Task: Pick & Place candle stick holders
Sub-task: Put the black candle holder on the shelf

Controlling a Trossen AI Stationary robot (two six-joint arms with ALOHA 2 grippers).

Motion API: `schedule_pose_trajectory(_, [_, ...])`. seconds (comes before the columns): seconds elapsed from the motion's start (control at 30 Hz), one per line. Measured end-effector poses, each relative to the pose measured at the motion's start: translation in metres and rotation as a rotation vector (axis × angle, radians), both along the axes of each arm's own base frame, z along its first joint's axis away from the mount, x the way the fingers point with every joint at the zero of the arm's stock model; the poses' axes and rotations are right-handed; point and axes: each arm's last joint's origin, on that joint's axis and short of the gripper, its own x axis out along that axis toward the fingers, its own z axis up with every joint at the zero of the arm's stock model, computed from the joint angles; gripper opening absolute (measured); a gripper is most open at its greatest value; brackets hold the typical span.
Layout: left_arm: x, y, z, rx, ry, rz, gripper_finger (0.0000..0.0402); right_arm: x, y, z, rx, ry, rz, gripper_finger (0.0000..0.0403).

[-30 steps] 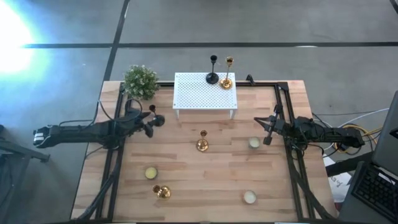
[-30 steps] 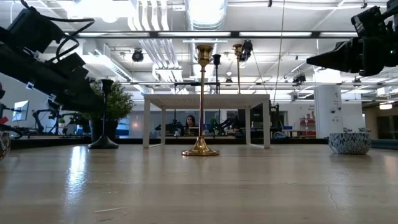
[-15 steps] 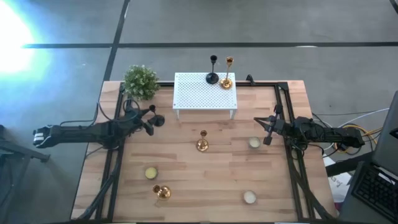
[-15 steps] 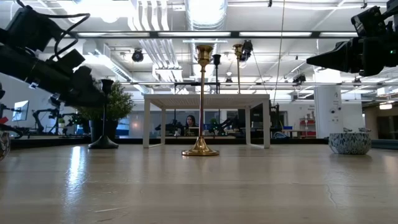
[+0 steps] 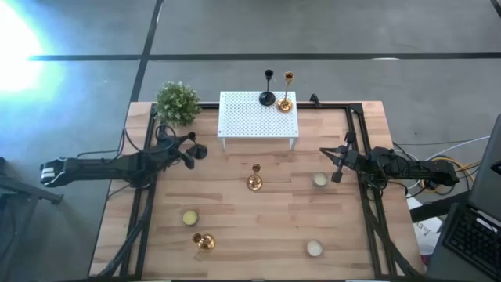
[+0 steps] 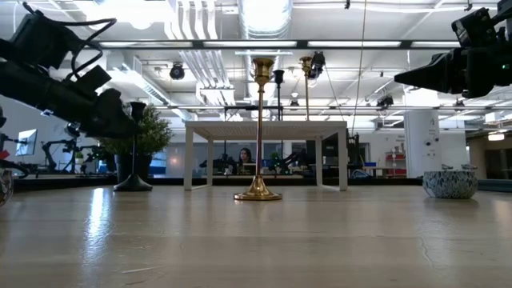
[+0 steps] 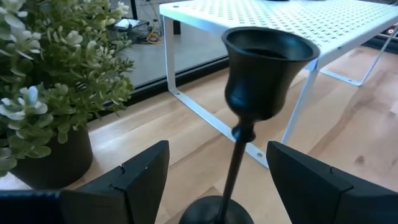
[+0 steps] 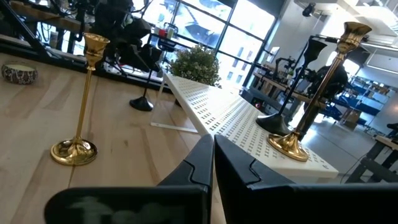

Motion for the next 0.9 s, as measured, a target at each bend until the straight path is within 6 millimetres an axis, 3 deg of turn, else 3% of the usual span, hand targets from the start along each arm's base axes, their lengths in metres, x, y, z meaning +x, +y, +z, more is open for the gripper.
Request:
schedule_pose_trajectory(0.23, [0.0025,0.0017,-0.0002,0.001,-0.003,0.001,0.0262,0.0,0.0,0.0,0.0,0.001,0.0,0.0008])
schedule_pose_trajectory(0.53, [0.0056,0.0024,-0.0015,-0.001,-0.003,-0.003,0.0212,0.0,0.0,0.0,0.0,0.0,0.0,0.0008])
schedule_pose_trajectory(0.73, [0.0075,0.0037,-0.0003,0.004,-0.022,0.007,0.0158,0.0,0.0,0.0,0.0,0.0,0.0,0.0008])
schedule_pose_trajectory(0.9, [0.0073,0.004,-0.002,0.006,-0.008,0.018,0.0088,0.0,0.0,0.0,0.0,0.0,0.0,0.0008])
